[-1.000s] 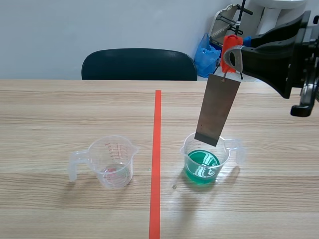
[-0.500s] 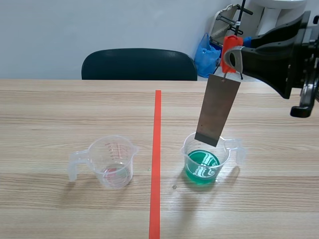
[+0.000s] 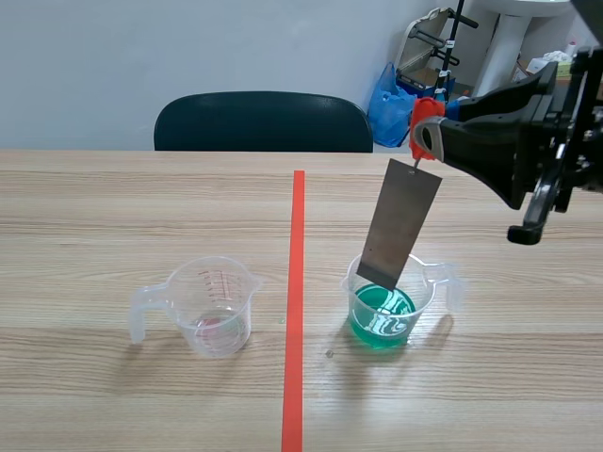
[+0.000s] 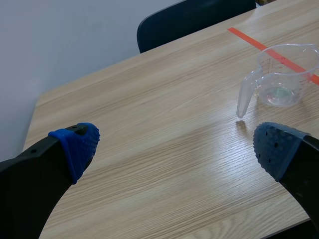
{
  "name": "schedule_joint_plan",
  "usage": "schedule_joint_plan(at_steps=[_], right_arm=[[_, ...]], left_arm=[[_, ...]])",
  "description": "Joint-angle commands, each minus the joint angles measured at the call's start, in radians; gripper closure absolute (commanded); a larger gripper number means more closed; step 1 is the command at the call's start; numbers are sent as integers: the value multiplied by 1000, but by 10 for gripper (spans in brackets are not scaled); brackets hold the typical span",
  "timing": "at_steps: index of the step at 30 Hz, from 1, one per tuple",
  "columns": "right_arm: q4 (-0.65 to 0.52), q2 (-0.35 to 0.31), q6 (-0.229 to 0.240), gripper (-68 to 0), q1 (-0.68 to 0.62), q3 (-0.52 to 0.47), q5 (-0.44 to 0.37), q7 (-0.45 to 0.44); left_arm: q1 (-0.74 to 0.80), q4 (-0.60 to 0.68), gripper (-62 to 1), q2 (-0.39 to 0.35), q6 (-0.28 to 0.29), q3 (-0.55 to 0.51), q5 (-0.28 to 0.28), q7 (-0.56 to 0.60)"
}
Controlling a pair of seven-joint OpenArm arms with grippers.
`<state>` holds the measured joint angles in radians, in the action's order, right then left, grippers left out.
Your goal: Do the redox reaction experiment
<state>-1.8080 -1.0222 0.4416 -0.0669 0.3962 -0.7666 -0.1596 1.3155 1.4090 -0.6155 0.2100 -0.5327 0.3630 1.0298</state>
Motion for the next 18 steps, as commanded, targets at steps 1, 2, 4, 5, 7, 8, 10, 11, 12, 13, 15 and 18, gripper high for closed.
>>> schedule_joint_plan(at_steps=[1,2,4,5,7,8,10,11,12,13,15,18], right_arm=[[6,7,4,-7,11,-8,4,-19],[13,18,9,-6,11,-5,17,-19],[25,34,18,-7,11,4,36,-19],[32,41,24,-7,11,9,44,-19],[47,57,27,-7,11,18,60,-19],[55,66,27,-7,11,24,67,-19],[74,85,27,-7,11,32,90,-20],[84,95,27,-7,11,37,102,-21],[95,105,27,-7,11,43,114,-23],[105,115,27,-7,11,46,123,-23],[124,137,27,-7,11,52,154,-24],[152,170,27,-7,11,58,200,-31]], left_arm=[[1,4,-623,2,1,-12,6,21],[1,4,-623,3,0,-12,6,21],[1,4,-623,3,1,-12,6,20],[1,4,-623,3,1,-12,6,21],[1,4,-623,3,1,-12,6,21],[1,4,-623,3,1,-12,6,21],[1,4,-623,3,1,-12,6,21],[1,4,-623,3,1,-12,6,21],[1,4,-623,3,1,-12,6,21],[1,4,-623,3,1,-12,6,21],[1,4,-623,3,1,-12,6,21],[1,4,-623,3,1,-12,6,21]])
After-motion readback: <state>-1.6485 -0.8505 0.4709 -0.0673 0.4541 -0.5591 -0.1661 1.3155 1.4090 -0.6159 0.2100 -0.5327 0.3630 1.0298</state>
